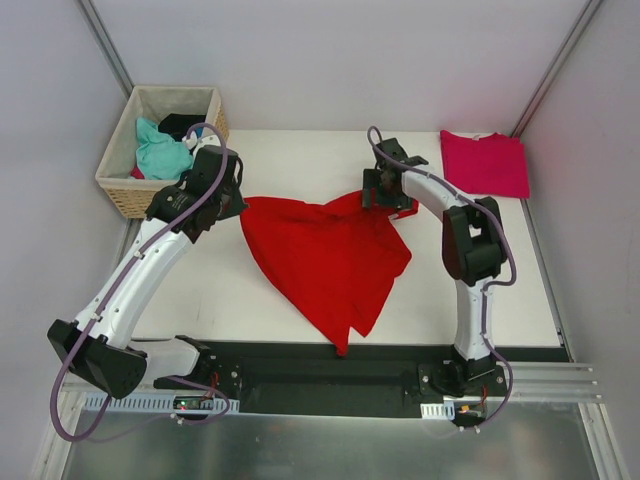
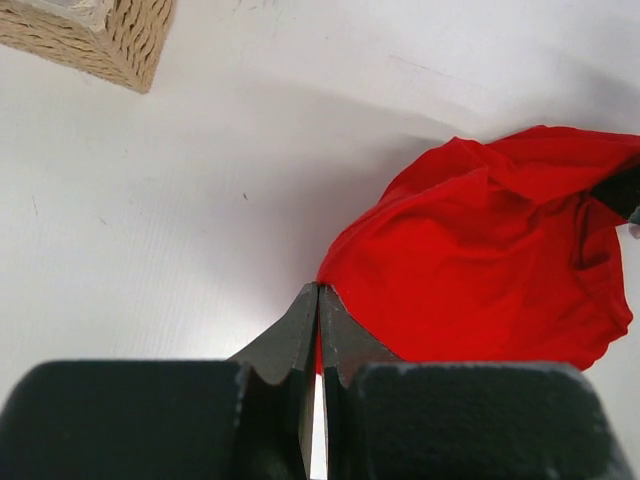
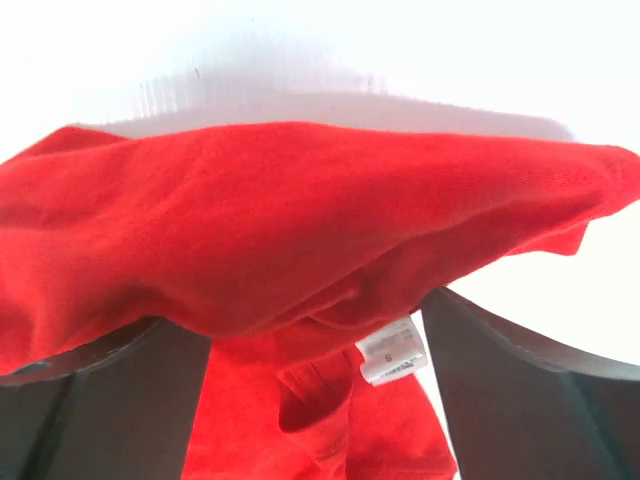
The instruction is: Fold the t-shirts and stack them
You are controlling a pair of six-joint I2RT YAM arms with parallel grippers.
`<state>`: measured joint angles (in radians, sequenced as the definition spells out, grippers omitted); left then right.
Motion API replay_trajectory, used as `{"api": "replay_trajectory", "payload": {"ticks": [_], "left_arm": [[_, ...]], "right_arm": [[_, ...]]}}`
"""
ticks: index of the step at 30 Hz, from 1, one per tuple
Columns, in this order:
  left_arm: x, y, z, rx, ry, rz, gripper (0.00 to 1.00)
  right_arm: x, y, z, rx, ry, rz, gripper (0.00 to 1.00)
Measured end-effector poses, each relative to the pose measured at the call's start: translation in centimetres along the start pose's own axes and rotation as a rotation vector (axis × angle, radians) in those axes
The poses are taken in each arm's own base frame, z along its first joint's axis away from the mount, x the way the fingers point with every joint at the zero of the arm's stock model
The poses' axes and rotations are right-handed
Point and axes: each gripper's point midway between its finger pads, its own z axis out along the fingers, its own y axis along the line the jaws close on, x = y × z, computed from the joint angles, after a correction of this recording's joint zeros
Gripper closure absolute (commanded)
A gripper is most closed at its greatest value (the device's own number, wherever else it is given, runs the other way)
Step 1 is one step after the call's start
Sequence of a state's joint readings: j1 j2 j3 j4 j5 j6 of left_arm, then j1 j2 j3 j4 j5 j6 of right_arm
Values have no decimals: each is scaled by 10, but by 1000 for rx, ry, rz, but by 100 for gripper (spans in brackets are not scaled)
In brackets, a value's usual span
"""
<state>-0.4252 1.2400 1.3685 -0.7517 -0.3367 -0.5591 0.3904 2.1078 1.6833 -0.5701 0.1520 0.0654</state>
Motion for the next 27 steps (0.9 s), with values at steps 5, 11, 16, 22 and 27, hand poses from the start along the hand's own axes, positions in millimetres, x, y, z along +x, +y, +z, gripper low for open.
{"api": "replay_trajectory", "payload": {"ticks": [5, 11, 16, 22, 27], "left_arm": [[0, 0, 1, 3, -1, 1, 100], [-2, 3, 3, 0, 0, 1, 100], [-2, 3, 3, 3, 0, 8, 100], [-1, 2, 4, 7, 5, 10, 100], [-1, -1, 1, 31, 13, 16, 100]], "right_arm": [[-4, 2, 10, 5, 3, -10, 33], [-7, 1, 18, 19, 3, -20, 67], [-11, 1, 17, 27, -7, -15, 99], [-13, -5, 10, 55, -15, -19, 99], [-24, -12, -33, 75, -76, -31, 99]]}}
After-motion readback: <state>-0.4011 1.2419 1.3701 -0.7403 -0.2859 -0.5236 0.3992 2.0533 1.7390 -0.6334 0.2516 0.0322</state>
